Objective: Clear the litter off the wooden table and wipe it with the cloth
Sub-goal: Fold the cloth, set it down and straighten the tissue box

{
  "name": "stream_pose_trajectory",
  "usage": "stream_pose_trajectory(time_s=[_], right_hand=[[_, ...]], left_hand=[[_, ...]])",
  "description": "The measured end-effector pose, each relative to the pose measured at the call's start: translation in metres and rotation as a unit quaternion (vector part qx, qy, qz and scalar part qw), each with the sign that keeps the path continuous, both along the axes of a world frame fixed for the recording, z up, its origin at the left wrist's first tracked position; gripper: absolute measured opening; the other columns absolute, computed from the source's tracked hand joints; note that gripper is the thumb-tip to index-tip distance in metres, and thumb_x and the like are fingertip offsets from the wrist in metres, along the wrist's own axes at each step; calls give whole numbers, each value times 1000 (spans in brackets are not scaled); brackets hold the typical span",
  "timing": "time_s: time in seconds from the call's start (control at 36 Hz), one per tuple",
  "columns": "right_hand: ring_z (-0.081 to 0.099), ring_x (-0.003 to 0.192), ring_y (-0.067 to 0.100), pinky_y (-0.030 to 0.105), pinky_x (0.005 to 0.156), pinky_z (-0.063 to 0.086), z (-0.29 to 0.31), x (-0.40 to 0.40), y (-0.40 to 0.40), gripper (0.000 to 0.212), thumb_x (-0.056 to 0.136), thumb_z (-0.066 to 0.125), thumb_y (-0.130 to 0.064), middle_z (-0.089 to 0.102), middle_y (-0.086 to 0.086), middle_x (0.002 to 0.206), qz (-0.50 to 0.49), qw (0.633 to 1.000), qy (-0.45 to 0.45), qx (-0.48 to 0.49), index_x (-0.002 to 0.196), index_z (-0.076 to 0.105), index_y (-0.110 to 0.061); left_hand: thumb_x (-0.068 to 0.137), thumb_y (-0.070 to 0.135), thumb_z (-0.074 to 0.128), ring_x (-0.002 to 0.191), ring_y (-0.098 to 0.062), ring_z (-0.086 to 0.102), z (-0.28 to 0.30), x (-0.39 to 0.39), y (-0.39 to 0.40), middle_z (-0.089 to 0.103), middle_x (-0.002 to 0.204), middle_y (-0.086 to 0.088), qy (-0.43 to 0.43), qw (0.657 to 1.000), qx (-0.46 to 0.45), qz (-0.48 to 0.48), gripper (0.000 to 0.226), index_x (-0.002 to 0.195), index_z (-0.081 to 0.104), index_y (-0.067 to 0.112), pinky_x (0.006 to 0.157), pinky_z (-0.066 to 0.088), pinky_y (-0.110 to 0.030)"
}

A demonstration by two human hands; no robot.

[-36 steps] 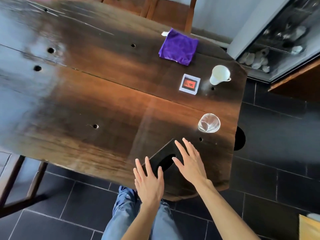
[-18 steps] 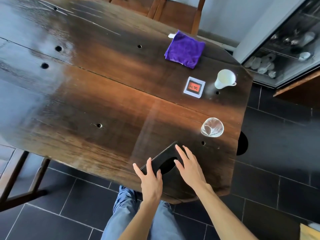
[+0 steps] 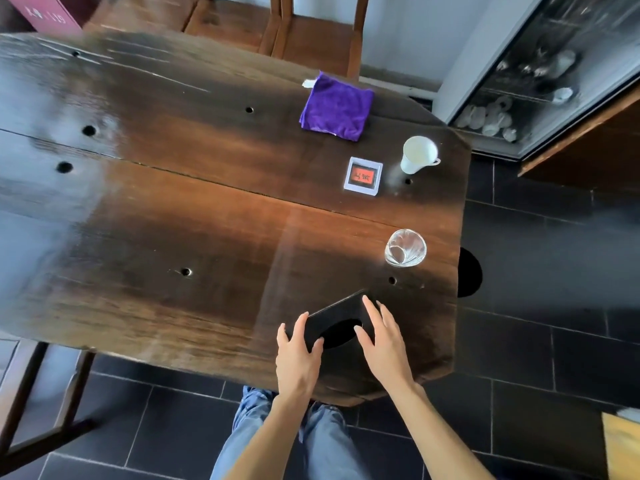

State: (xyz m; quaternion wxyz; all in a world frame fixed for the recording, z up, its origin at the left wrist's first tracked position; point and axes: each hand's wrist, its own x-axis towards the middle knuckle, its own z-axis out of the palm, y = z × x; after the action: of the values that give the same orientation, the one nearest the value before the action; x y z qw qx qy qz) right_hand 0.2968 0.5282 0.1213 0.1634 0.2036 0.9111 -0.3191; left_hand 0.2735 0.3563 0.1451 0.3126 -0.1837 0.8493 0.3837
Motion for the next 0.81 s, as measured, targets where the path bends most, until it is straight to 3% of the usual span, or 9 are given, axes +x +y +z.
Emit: stream_pose_trajectory(time_s=[0.22, 0.44, 0.81], right_hand=[[29, 151, 24, 35, 117, 32, 10, 23, -6, 61, 102, 56, -33, 33, 8, 163, -98, 995, 20, -11, 158, 30, -29], [39, 147, 27, 35, 113, 38, 3, 46, -14, 63, 101, 60, -31, 39, 9, 160, -172, 984, 29, -28, 158, 33, -26], [39, 147, 24, 31, 113, 37, -10, 60, -29, 74, 99, 63, -29, 36, 7, 162, -212, 975, 26, -53, 161, 22, -24]], left_hand=[[99, 30, 64, 148, -31, 34, 5, -25, -5, 26, 166, -11, 14, 993, 8, -117, 55, 149, 43, 38, 117, 34, -45], [96, 29, 69, 145, -32, 39, -4, -41, -1, 26, 166, -10, 7, 979, -5, -202, 59, 149, 44, 40, 114, 38, -46], [99, 27, 66, 149, -34, 34, -19, -43, -7, 17, 170, -9, -11, 969, -8, -246, 60, 153, 41, 39, 117, 37, -48]])
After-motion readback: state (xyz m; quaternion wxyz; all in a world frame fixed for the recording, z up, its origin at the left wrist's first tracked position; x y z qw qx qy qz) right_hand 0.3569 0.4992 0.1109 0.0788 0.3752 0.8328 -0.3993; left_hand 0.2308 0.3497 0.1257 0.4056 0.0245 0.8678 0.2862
